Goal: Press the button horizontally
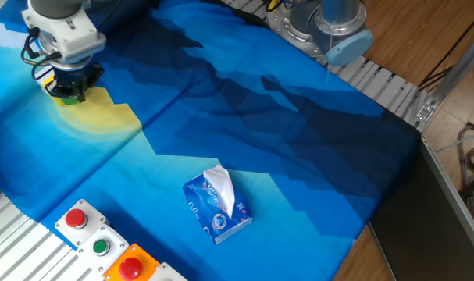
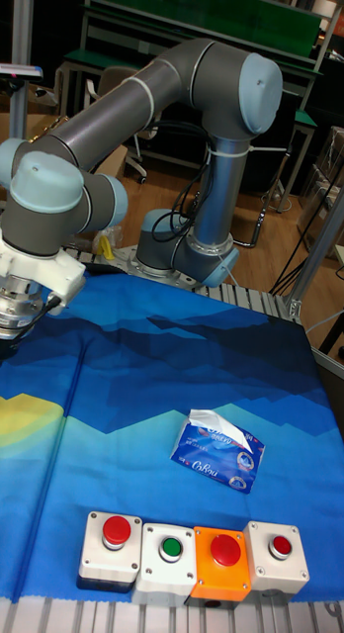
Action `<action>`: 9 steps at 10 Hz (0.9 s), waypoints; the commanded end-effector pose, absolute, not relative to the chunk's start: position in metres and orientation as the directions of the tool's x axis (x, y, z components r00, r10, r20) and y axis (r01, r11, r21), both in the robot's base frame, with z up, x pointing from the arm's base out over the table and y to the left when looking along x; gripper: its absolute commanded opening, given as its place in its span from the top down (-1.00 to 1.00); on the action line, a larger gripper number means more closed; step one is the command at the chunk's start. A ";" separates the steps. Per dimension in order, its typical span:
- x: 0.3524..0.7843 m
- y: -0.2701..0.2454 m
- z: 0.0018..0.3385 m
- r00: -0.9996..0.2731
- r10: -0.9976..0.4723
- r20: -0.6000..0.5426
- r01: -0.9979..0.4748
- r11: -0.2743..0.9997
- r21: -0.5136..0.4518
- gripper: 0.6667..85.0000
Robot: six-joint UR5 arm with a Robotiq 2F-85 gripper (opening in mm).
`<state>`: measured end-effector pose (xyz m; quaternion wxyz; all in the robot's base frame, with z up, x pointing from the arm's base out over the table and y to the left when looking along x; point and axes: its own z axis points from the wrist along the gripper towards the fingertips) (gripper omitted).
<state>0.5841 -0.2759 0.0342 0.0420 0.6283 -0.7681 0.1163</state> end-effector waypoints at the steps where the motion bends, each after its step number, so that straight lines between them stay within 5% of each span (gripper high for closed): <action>1: 0.579 -0.285 0.025 -0.217 -0.950 0.224 -0.972 0.189 -0.140 0.99; 9: 0.579 -0.302 0.029 -0.216 -0.932 0.292 -0.972 0.176 -0.158 0.99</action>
